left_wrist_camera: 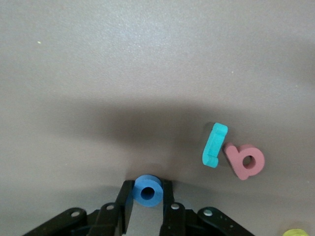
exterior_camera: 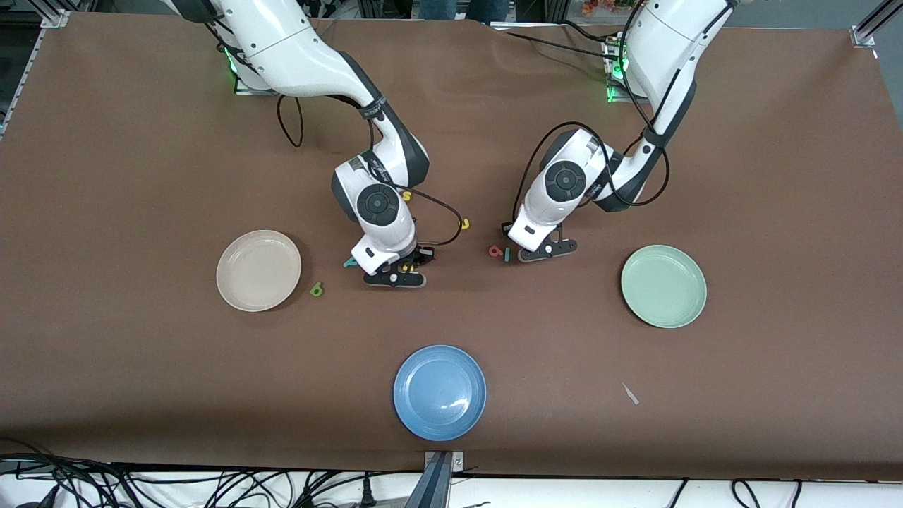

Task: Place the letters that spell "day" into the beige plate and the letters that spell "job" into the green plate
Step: 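Carry the yellow a to the beige plate while the left gripper carries the o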

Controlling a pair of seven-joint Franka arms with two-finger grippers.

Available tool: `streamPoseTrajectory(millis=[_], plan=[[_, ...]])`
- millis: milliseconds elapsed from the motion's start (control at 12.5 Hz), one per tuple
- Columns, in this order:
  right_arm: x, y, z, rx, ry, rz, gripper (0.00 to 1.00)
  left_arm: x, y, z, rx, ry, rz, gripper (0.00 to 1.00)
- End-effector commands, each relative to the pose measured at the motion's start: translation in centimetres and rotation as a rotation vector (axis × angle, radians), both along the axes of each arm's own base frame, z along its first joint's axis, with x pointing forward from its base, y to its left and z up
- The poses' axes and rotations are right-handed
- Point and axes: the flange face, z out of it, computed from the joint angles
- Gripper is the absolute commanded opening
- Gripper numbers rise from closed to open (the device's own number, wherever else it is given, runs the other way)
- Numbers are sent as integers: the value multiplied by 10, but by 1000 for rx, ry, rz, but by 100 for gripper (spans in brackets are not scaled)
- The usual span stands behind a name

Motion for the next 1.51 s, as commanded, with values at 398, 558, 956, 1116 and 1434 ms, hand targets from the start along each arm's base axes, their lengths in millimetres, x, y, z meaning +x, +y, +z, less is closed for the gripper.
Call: streamPoseTrajectory(millis=[398,558,956,1116,1434], plan=[[29,-70,77,-44,62,146,10,77,160,133,79,152,-130,0],[37,-104,97,-77,98,234,11,90,222,126,49,171,-171,0],[37,-224,106,-103,84,428,11,108,288,48,-7,143,-198,3],[37,-257,95,-116,58,482,11,106,291,32,16,163,-211,24],[26,-310,60,-92,1,533,15,112,291,52,20,137,-196,100]])
